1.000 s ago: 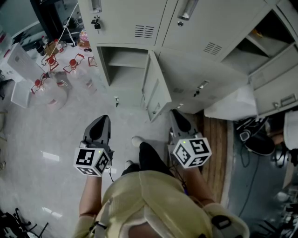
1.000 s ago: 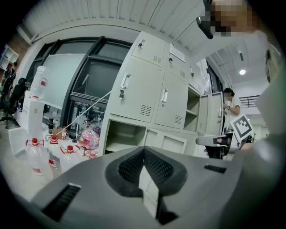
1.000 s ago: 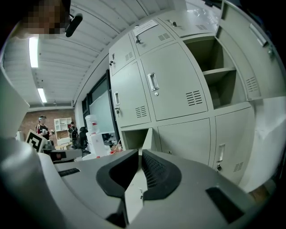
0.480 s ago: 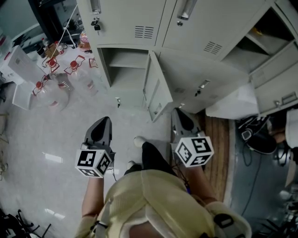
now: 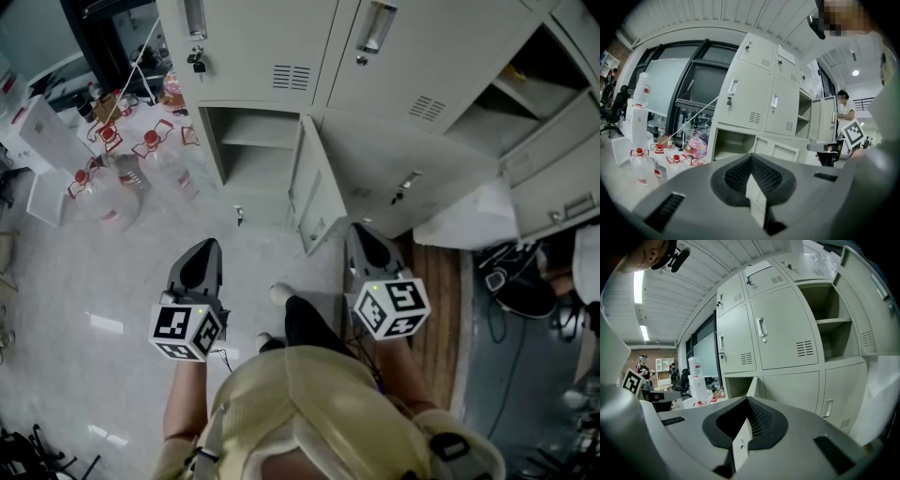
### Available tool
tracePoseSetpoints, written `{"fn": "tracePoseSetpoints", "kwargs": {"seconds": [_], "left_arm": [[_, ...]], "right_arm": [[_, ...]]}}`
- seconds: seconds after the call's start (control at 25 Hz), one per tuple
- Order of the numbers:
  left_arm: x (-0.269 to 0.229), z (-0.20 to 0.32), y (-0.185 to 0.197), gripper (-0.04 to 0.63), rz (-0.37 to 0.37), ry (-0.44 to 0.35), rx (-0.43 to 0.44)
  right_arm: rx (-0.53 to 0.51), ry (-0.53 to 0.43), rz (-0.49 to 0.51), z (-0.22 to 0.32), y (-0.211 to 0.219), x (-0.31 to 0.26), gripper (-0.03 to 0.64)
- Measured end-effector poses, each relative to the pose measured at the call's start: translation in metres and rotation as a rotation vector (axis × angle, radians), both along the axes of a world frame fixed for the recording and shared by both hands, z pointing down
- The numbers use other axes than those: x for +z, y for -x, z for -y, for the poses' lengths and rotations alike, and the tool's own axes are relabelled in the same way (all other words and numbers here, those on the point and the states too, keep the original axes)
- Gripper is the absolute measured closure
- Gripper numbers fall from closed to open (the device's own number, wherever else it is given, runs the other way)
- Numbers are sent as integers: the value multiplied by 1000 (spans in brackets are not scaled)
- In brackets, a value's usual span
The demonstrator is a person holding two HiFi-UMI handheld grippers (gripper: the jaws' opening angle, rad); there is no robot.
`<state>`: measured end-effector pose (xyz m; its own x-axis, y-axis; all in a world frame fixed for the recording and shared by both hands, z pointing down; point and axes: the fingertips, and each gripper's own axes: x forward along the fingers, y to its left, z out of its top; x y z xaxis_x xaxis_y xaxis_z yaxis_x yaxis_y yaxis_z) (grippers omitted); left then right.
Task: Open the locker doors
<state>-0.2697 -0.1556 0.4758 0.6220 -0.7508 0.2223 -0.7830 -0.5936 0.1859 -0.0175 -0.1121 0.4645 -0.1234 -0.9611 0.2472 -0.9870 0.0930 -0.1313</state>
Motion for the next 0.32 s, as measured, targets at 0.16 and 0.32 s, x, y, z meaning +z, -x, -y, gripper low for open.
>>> {"fn": "tracePoseSetpoints", "kwargs": {"seconds": [0.16, 0.32], "left_arm": [[0, -1, -3, 603, -1, -1, 3], [4, -11, -9, 603, 1, 25, 16]], "right_arm": [[-7, 1, 16, 3, -1, 2, 614], [2, 24, 24, 2, -5, 9, 614]]}}
